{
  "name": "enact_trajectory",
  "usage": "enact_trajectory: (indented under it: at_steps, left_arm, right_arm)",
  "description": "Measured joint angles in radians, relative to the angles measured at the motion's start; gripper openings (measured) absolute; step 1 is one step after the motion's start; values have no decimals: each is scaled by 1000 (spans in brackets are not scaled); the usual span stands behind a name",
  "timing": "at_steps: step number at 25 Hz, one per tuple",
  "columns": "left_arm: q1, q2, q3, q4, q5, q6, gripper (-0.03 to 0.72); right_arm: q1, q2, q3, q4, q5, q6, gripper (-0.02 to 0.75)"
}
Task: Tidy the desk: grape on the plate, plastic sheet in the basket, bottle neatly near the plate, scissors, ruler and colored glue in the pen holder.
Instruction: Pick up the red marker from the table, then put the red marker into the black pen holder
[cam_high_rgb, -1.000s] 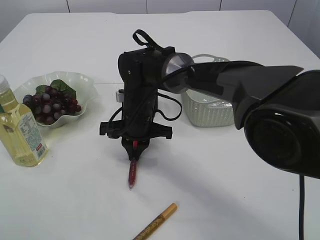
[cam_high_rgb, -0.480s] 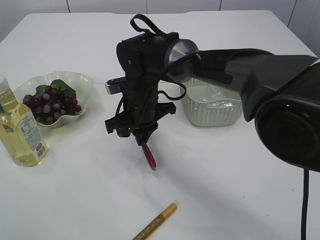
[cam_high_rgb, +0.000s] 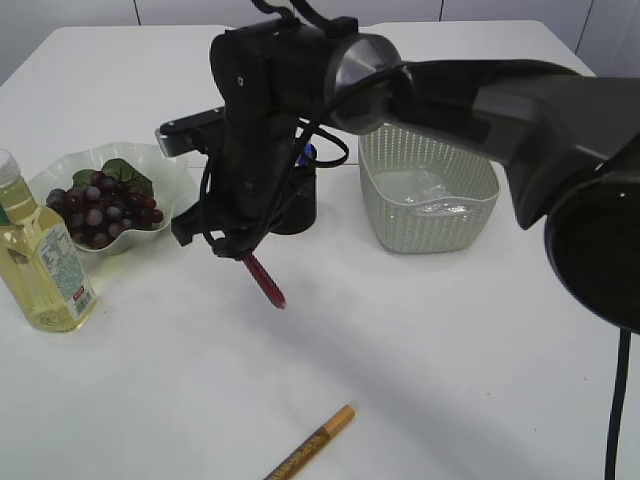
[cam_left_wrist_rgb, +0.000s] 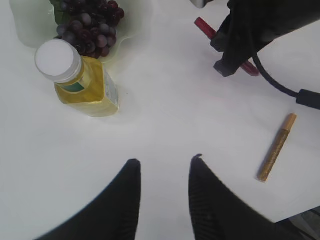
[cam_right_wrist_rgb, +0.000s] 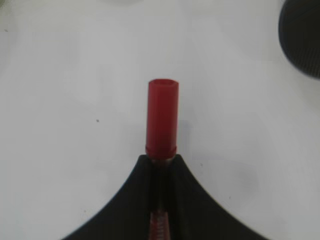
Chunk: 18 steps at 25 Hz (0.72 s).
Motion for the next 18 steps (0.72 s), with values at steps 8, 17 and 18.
enact_trajectory:
  at_steps: [8, 17, 18]
  left_arm:
    - [0, 0, 0, -6, 0, 0, 240]
    - [0, 0, 0, -8, -32, 0, 237]
    - [0, 0, 0, -8, -40, 0, 237]
  right_arm:
    - [0, -85, 13, 14, -196, -101, 36]
    - [0, -325, 490, -9, -699, -167, 34]
    - [0, -364, 569, -20, -793, -169, 34]
